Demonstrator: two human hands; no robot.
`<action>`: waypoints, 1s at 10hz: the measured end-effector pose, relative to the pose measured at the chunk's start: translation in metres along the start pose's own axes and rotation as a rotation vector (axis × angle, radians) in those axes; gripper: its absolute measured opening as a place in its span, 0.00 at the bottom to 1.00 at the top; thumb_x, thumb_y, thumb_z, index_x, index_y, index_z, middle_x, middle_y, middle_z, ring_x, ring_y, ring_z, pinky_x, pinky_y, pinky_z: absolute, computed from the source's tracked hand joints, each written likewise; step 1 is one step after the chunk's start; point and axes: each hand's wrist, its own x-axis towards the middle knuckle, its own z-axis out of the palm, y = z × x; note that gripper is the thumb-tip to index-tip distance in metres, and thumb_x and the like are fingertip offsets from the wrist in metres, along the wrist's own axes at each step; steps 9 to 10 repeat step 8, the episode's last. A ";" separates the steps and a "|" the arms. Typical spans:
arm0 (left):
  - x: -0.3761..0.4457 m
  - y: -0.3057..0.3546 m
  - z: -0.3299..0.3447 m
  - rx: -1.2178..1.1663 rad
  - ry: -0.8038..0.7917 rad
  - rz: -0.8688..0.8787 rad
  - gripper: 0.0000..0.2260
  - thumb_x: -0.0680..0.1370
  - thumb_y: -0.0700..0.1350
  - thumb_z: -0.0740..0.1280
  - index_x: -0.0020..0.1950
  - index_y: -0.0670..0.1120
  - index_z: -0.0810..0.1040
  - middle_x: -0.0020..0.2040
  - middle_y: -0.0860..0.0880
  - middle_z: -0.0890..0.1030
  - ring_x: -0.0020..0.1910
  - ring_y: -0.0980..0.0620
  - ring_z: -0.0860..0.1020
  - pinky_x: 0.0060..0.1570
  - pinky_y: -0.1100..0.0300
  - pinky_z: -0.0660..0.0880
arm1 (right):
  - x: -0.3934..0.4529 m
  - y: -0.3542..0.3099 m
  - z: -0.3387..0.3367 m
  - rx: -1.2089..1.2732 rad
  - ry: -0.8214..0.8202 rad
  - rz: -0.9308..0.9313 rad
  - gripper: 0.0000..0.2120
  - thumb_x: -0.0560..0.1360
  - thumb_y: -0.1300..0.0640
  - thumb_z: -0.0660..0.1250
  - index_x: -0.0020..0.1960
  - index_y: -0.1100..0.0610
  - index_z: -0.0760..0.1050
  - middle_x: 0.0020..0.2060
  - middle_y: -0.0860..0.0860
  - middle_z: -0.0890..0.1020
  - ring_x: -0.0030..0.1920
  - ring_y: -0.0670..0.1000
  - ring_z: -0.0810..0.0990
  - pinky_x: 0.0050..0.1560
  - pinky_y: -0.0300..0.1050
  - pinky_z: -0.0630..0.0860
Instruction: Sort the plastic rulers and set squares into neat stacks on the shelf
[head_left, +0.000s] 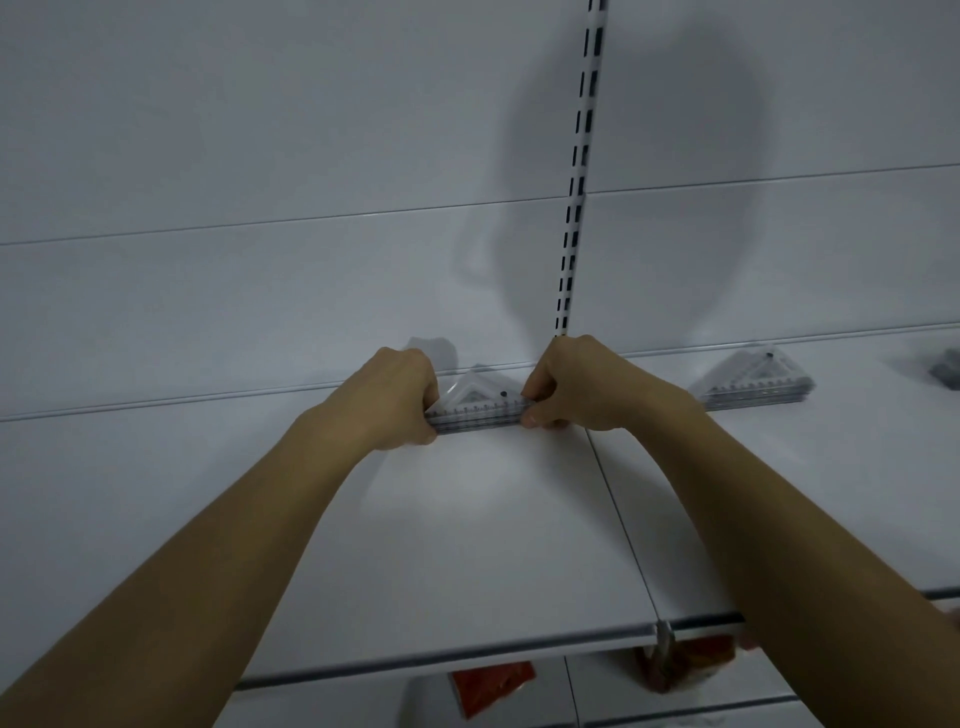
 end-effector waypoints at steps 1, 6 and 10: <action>0.000 0.000 0.000 -0.005 0.006 0.000 0.06 0.67 0.39 0.78 0.42 0.41 0.85 0.39 0.44 0.85 0.38 0.48 0.83 0.41 0.51 0.82 | 0.000 -0.004 0.001 -0.064 0.010 -0.003 0.04 0.71 0.54 0.78 0.44 0.54 0.87 0.34 0.50 0.85 0.36 0.48 0.83 0.35 0.36 0.76; -0.001 -0.005 0.002 0.063 -0.004 0.054 0.07 0.69 0.41 0.74 0.45 0.40 0.85 0.41 0.43 0.85 0.39 0.48 0.83 0.37 0.55 0.80 | 0.000 -0.022 0.004 -0.260 0.012 0.046 0.09 0.70 0.56 0.77 0.46 0.60 0.86 0.39 0.58 0.85 0.42 0.56 0.84 0.44 0.48 0.82; -0.016 -0.013 0.013 -0.007 0.026 0.201 0.43 0.73 0.52 0.74 0.81 0.48 0.53 0.73 0.45 0.69 0.69 0.47 0.69 0.65 0.57 0.70 | -0.033 -0.011 0.011 -0.081 0.051 0.195 0.37 0.68 0.51 0.81 0.73 0.52 0.70 0.61 0.49 0.80 0.52 0.48 0.77 0.57 0.43 0.75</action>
